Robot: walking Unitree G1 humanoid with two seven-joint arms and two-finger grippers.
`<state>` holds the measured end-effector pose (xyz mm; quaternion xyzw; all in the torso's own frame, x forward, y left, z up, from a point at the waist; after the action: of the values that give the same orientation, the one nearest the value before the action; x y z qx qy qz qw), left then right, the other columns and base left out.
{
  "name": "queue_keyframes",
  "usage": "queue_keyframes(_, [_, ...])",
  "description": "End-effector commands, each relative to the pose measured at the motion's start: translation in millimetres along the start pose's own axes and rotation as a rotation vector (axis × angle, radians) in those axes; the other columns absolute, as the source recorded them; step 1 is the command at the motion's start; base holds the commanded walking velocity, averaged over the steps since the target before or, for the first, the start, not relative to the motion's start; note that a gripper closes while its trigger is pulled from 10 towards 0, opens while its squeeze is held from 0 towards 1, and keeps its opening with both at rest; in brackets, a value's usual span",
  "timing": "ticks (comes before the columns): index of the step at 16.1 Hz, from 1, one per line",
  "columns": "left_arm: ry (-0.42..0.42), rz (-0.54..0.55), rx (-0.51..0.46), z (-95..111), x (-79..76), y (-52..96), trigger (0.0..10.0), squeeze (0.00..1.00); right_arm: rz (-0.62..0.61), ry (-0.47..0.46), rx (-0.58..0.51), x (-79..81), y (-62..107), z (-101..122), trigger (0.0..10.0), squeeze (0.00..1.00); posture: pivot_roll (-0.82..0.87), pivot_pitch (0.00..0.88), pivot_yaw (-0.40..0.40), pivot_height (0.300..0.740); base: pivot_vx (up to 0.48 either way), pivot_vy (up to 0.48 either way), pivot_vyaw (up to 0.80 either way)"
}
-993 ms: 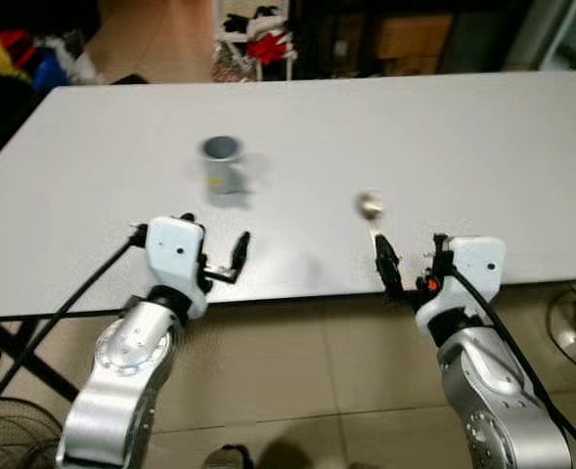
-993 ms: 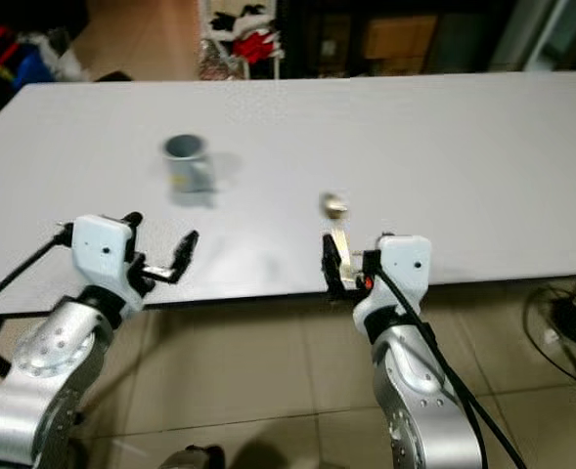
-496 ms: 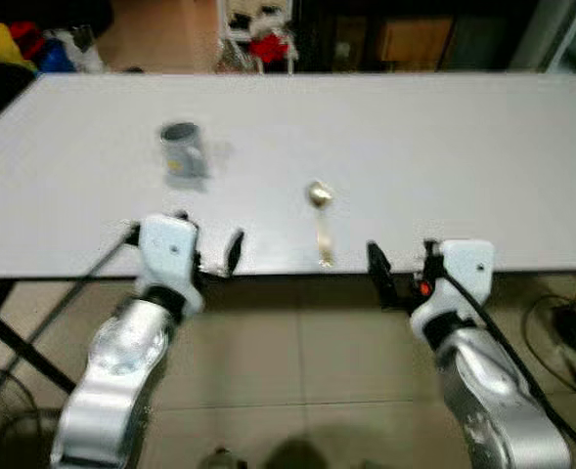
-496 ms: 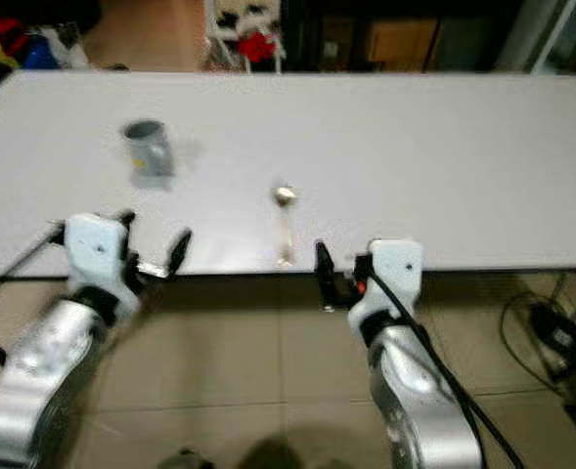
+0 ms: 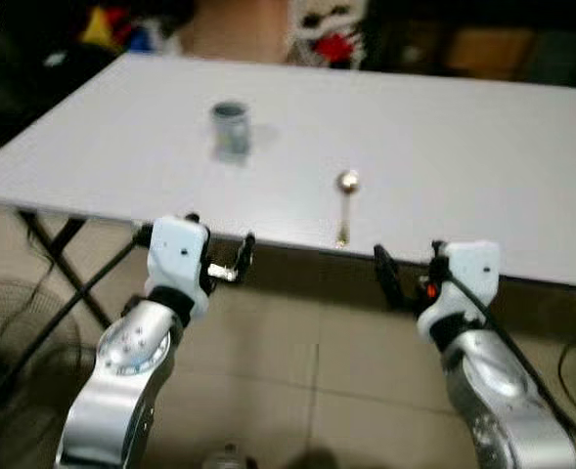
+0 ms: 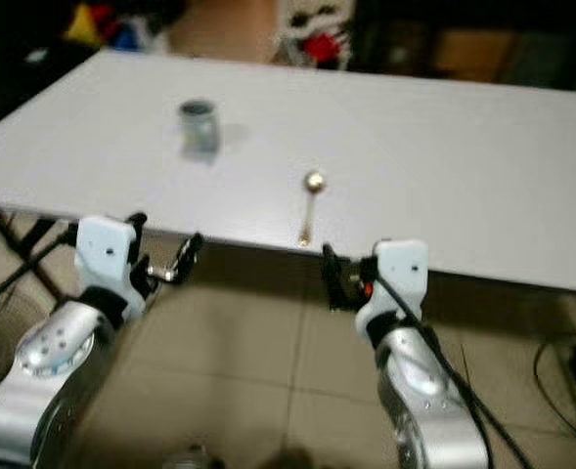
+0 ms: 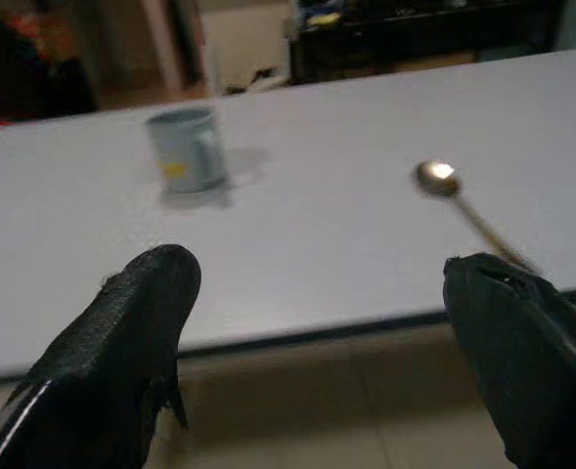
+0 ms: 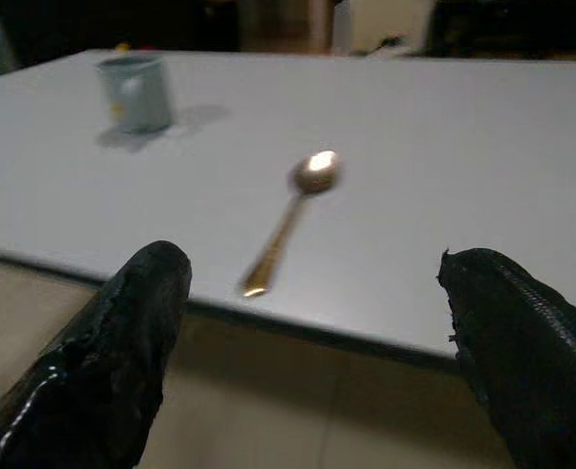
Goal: Setting the table
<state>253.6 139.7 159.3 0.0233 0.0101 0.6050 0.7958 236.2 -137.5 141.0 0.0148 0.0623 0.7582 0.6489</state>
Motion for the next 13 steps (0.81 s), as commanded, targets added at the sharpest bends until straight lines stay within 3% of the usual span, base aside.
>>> queue_keyframes(1, [-0.006,-0.001,0.005,-0.6,-0.1,0.6,10.0,0.0,0.015,-0.002,-0.005,1.5,-0.7,2.7,10.0,0.0,0.05,0.052,0.032,0.74,0.0,0.0,0.8])
queue_keyframes(13, [-0.004,0.042,-0.007,1.5,5.8,0.3,10.0,0.0,0.125,-0.029,-0.022,10.4,-1.8,6.9,10.0,0.0,0.07,0.038,0.015,0.74,0.0,0.0,0.8])
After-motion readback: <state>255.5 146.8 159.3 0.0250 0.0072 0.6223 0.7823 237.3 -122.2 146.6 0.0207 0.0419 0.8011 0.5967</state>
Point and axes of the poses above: a point about 5 cm out from each wrist's last joint towards the gripper, its own y axis pointing back from the gripper into the wrist, its own z axis along the axis of the wrist's last joint, x = y × z, the point moved 1 cm from there along -y, pointing out of the wrist towards the gripper, and after that the axes turned 7 degrees about y, right-handed, at the moved point
